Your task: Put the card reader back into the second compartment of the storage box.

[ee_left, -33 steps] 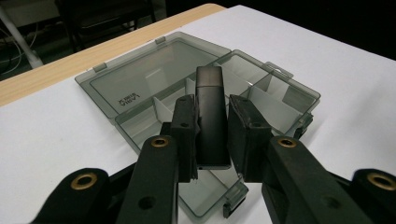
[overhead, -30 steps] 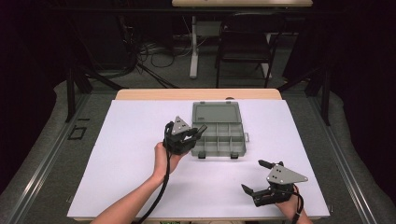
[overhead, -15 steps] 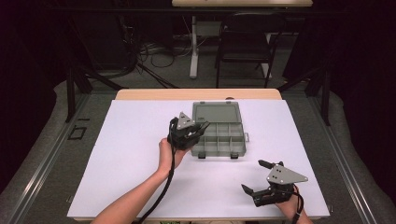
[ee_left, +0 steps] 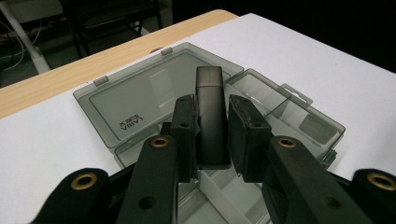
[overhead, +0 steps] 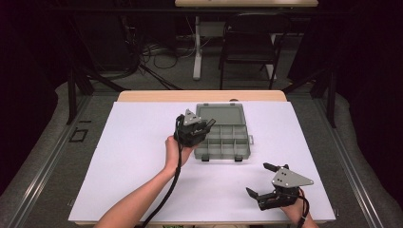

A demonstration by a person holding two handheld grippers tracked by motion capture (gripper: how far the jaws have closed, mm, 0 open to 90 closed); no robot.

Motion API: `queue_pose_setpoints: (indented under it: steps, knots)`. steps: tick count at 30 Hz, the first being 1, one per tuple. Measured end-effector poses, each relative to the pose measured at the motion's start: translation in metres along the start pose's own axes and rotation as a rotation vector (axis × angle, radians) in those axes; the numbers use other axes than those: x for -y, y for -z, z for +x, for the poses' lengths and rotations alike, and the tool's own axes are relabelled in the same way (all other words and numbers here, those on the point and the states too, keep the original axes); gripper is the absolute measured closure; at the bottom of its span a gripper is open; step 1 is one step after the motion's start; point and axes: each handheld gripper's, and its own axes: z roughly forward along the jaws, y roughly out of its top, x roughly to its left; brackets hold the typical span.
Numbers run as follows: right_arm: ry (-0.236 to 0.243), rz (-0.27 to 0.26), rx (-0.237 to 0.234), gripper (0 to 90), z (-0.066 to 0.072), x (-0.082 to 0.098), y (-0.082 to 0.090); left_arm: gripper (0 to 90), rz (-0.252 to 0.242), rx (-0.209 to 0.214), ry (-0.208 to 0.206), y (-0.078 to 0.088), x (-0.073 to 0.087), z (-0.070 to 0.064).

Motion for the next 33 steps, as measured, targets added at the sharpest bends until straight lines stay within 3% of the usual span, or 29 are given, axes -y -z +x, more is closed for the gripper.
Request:
queue_pose_setpoints:
  steps: [33]
  knots:
    - [-0.002, -0.001, -0.002, 0.0, 0.0, 0.0, 0.0, 73.4, 0.046, -0.013, 0.129, -0.04, 0.003, 0.007]
